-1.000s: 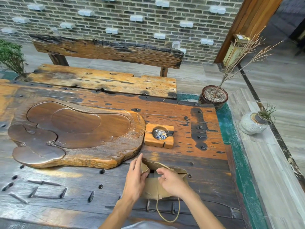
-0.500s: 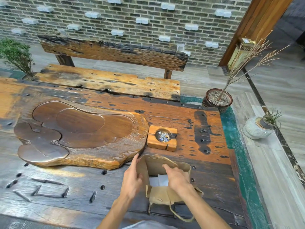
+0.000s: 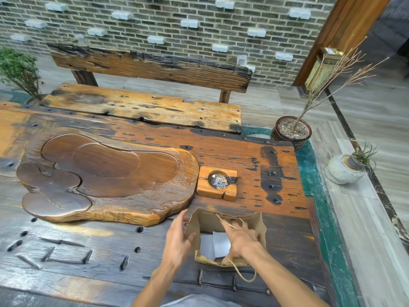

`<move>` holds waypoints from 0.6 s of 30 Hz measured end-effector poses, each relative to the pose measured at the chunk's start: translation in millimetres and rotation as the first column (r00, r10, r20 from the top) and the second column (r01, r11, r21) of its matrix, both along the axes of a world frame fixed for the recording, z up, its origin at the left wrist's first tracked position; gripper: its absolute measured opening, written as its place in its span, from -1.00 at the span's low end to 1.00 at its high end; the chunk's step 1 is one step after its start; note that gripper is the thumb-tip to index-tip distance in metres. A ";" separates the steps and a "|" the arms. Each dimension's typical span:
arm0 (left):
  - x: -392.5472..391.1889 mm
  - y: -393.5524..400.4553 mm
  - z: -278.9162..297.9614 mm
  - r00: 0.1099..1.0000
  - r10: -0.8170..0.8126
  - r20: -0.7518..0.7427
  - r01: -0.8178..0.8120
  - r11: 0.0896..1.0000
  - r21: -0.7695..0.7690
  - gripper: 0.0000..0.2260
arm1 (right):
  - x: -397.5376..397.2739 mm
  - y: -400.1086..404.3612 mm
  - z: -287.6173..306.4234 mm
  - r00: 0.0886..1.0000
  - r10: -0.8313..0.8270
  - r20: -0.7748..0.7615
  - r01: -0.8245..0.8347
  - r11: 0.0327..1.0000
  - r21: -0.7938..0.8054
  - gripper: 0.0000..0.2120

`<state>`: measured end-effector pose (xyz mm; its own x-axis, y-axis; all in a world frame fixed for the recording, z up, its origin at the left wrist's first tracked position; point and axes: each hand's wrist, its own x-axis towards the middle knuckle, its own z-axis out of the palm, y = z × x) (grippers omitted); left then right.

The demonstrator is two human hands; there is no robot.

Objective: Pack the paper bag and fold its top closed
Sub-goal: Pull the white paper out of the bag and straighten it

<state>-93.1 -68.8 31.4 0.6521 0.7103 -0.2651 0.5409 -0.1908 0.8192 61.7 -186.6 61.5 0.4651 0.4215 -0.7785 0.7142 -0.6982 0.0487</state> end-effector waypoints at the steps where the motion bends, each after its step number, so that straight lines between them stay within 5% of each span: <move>1: 0.1 -1.5 0.2 1.000 -0.007 0.000 0.007 1.000 0.004 -0.36 | -0.9 -0.1 1.0 1.000 -0.001 -0.010 0.000 1.000 -0.021 0.11; 10: 4.1 -6.2 -3.6 0.998 -0.070 0.006 0.070 0.997 -0.009 -0.37 | 0.6 0.2 -17.5 0.995 0.050 -0.082 -0.057 0.995 -0.086 0.20; 18: 6.7 -10.4 -4.9 0.999 -0.048 0.013 0.048 0.998 -0.039 -0.38 | 13.8 -1.6 -20.6 0.970 -0.054 -0.238 0.054 0.999 -0.007 0.10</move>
